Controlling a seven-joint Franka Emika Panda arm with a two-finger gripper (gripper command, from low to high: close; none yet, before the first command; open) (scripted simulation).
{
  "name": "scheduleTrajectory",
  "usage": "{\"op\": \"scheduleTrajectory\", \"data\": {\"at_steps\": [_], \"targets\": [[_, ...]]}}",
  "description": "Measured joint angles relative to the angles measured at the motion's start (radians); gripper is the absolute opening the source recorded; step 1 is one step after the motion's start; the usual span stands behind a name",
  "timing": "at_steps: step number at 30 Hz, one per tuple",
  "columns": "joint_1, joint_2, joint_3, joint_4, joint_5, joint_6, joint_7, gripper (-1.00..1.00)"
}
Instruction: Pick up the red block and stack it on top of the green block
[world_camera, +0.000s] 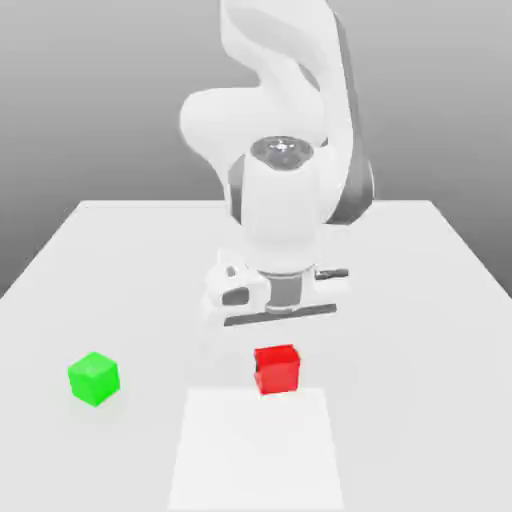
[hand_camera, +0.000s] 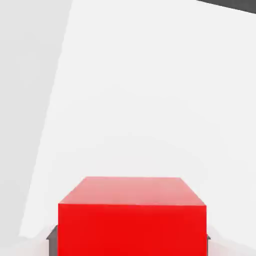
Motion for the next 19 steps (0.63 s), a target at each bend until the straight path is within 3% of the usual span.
{"op": "scheduleTrajectory", "data": {"at_steps": [9, 15, 16, 19], "targets": [[-0.328, -0.042, -0.256, 0.069, -0.066, -0.107, 0.215, -1.0], [-0.343, 0.148, -0.249, 0.084, 0.098, 0.06, 0.112, -1.0], [-0.35, 0.176, -0.235, 0.085, 0.126, 0.084, 0.092, 1.0], [-0.35, 0.176, -0.235, 0.085, 0.126, 0.084, 0.092, 1.0]]}}
